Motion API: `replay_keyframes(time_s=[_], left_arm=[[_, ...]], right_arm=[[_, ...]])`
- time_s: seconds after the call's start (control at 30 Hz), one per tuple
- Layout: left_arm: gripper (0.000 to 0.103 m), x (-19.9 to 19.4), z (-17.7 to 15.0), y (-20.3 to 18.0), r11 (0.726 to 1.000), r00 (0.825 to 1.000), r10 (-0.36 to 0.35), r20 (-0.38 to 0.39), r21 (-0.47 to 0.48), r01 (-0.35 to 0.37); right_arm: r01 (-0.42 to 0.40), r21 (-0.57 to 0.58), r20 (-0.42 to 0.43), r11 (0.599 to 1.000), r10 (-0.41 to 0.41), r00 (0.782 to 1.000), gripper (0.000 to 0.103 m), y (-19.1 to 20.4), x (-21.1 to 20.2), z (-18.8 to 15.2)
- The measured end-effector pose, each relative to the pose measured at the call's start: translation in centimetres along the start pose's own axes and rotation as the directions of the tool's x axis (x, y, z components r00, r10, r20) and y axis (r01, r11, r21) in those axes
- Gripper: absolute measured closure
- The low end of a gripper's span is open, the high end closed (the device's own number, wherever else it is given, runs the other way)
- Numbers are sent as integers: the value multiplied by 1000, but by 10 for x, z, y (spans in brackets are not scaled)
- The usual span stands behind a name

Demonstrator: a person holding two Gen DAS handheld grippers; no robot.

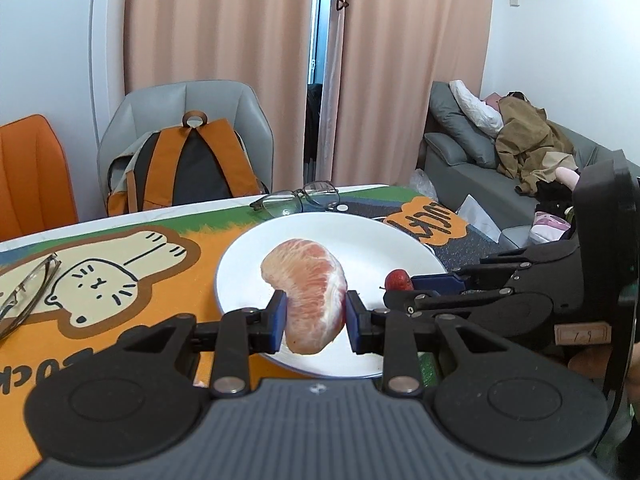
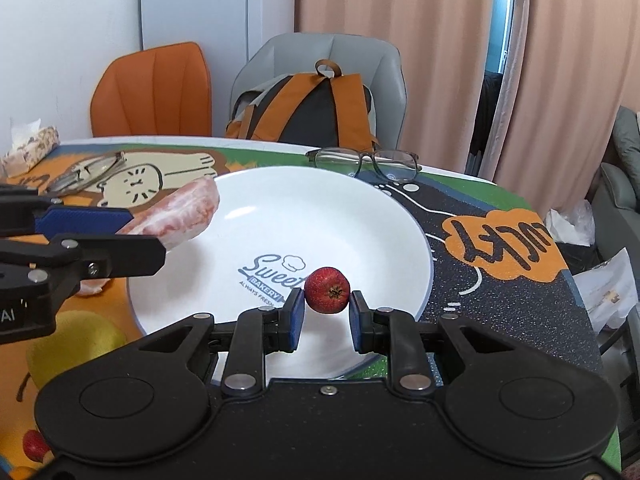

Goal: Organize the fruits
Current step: 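Open the right gripper to drop the red fruit while the left gripper releases the segment onto the plate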

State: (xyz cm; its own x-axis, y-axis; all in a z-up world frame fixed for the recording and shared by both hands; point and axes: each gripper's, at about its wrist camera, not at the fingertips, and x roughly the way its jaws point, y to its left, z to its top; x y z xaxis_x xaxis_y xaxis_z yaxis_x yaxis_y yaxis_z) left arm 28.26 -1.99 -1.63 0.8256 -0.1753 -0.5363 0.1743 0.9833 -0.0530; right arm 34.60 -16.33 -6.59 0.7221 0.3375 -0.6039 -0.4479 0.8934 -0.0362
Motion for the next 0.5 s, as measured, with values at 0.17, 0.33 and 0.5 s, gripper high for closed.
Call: replay_keyframes(time_s=[0.17,0.33,0.5], left_arm=[[74,5,2,-2,1000,1000,0,-10,9,0],[74,14,4,-2,1000,1000,-4,-31,12,5],[74,26,2,-2,1000,998,-2,-67,13,3]], right_arm=[[-5,-14,-14,1000,5,1000,80,3,2,-1],[-3,-31,-11,1000,2,1000,80,5,-1,-1],[-7,-37,6,999,7,1000,79,4,-12,-1]])
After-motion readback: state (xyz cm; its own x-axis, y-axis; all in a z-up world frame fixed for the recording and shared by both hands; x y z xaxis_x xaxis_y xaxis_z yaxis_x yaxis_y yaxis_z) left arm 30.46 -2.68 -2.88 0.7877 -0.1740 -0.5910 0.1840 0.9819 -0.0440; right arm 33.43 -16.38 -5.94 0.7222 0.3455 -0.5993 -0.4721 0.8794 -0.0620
